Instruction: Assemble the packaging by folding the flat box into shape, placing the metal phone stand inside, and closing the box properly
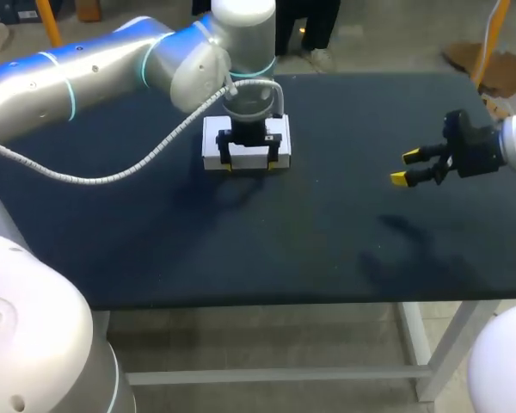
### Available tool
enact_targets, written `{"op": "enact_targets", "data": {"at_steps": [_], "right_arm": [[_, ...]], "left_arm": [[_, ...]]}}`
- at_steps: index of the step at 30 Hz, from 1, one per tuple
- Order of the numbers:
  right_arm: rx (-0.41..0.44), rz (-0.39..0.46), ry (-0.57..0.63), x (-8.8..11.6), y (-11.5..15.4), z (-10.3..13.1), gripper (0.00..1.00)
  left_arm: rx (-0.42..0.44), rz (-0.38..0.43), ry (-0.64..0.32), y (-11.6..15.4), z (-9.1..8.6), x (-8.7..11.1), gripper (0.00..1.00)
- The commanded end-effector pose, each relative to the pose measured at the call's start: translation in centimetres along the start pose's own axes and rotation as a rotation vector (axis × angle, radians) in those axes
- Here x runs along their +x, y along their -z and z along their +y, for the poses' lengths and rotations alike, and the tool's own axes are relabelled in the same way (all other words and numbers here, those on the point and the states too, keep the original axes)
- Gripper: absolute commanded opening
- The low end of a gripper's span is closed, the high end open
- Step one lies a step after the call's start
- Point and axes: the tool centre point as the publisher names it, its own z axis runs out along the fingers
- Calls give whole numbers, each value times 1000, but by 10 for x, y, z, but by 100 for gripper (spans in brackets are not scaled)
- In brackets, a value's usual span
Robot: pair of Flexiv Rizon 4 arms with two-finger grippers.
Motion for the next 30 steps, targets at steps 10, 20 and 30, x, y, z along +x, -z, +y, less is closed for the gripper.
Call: {"op": "enact_targets", "data": {"at_steps": [10,20,30], "right_arm": [[-4,5,1,-1,1,-1,100],[-4,5,1,-1,1,-1,100],[-4,5,1,-1,1,-1,100]], "left_arm": [[-41,-14,12,-8,-45,-7,100],[-48,-17,-4,-9,-71,-8,100],[-59,-3,0,-13,-95,-18,100]]}}
